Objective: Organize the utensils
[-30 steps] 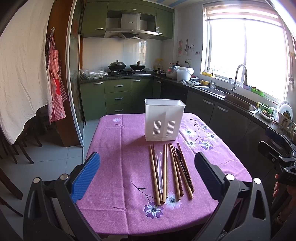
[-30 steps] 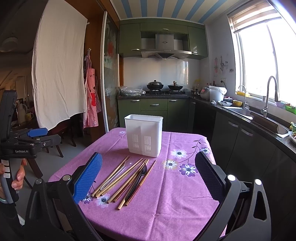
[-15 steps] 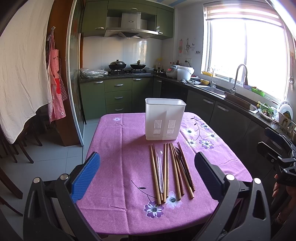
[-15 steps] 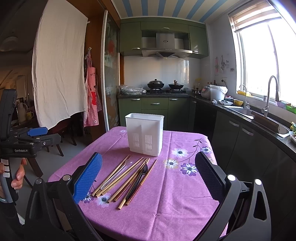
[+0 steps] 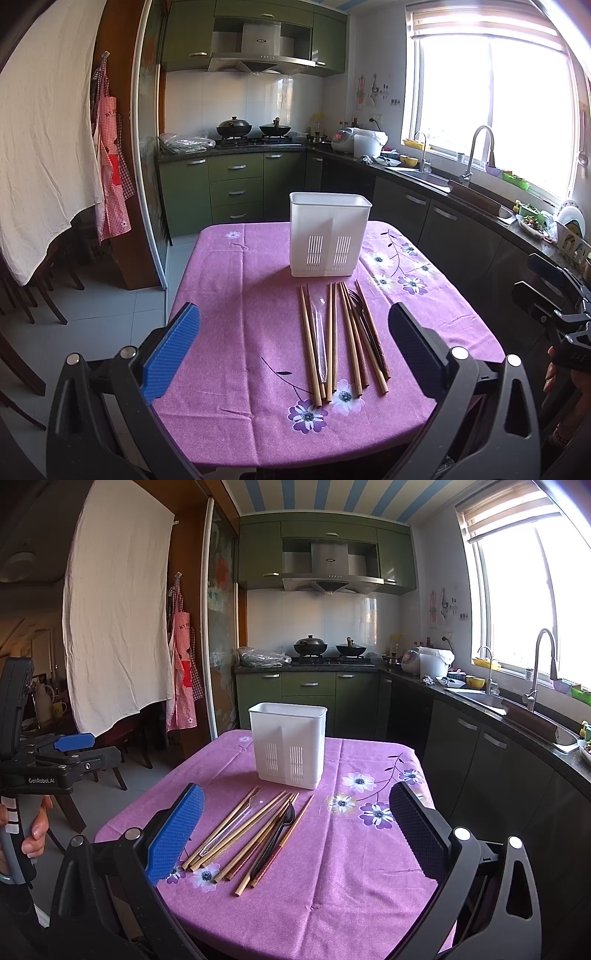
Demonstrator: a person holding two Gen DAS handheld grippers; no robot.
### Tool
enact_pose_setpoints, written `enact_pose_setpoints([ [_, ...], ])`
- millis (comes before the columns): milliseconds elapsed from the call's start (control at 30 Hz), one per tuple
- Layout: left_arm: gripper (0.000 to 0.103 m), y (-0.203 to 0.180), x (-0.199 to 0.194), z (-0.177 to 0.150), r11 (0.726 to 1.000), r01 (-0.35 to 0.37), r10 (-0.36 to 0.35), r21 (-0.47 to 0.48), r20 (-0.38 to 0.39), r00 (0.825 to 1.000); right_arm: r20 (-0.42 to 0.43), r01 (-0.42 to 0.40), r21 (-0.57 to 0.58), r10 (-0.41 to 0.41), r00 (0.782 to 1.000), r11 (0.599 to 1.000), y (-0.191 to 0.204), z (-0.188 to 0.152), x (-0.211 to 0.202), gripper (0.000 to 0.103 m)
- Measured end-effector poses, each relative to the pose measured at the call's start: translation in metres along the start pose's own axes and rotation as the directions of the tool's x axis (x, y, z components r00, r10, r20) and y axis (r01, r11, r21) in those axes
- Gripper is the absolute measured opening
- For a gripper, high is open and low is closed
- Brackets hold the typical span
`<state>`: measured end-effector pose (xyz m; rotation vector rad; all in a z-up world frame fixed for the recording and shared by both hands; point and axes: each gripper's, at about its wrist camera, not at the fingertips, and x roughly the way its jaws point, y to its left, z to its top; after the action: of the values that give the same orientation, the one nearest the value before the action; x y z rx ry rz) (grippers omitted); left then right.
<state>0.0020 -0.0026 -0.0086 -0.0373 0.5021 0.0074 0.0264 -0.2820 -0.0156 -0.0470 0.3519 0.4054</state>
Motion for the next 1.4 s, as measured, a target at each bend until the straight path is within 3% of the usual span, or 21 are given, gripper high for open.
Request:
enact_pose_setpoints([
  [700,0.097,0.0,0.001,-0.002,1.0,-0.001,0.001,0.0,-0.008,1.0,-0.015,-0.002,-0.001,0.002,1.0,1.0,0.002,-0.002,0.005,0.099],
  [1000,0.097,0.001,0.035,-0.015,1.0,0.002,-0.002,-0.002,-0.097,0.995,-0.087,-0.027,0.007,0.027,0.996,1.0,-0.003,-0.001,0.028,0.099],
  [1267,0.097,-0.005,0.096,0.0,1.0,0.01,-0.005,0.019,-0.244,0.97,-0.22,-0.031,0.014,0.033,0.975,0.999,-0.026,0.004,0.083,0.099],
  [1400,0.097,-0.017,0.141,0.002,0.998,0.019,0.004,0.062,-0.351,0.936,-0.352,-0.071,0.064,0.089,0.932,0.995,-0.042,0.0,0.132,0.099],
])
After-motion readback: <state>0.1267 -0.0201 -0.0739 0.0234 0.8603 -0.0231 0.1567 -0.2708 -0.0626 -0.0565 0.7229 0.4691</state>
